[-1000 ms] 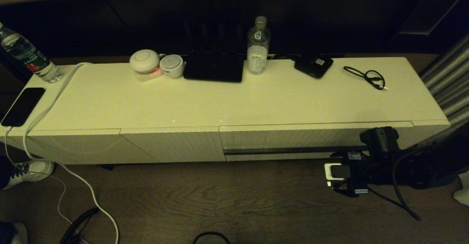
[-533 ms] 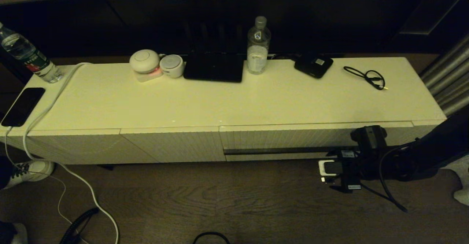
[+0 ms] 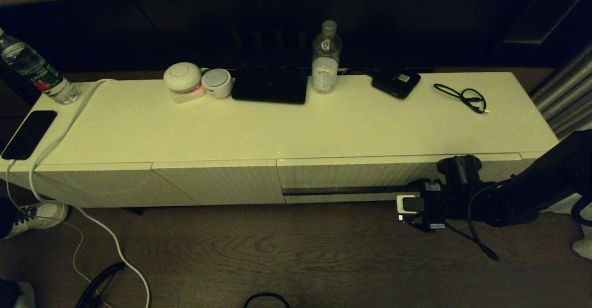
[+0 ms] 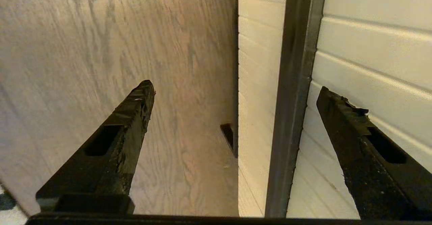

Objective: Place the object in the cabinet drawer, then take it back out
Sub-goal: Open the drawer

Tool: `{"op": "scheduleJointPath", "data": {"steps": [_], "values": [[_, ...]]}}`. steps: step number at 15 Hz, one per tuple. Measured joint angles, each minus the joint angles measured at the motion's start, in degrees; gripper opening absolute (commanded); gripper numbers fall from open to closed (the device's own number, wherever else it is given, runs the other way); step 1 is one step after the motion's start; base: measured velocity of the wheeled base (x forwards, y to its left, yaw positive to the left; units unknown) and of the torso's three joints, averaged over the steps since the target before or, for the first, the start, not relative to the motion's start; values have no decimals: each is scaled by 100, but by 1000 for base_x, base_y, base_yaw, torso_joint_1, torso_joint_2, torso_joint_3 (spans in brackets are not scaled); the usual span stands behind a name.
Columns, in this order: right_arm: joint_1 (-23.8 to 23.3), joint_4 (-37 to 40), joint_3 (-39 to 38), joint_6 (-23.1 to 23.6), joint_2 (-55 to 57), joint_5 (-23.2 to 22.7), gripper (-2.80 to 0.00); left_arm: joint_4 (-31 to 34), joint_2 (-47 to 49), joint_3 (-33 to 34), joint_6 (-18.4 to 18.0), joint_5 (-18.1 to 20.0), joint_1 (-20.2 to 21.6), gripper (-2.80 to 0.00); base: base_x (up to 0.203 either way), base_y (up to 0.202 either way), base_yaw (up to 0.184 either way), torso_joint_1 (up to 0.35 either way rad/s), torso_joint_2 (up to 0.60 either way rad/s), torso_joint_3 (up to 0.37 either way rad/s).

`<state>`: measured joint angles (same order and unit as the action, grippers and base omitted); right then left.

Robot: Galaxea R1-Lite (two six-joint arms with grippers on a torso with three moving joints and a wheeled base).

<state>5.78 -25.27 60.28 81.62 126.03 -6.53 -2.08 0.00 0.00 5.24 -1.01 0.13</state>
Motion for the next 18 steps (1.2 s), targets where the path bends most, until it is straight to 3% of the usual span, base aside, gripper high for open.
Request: {"op": "scheduleJointPath", "data": {"steps": [18], "values": [[9,-232,372,-15,518,207,0,0,0,0,-3,-2,0,-280,0,0,0,0,0,0]]}}
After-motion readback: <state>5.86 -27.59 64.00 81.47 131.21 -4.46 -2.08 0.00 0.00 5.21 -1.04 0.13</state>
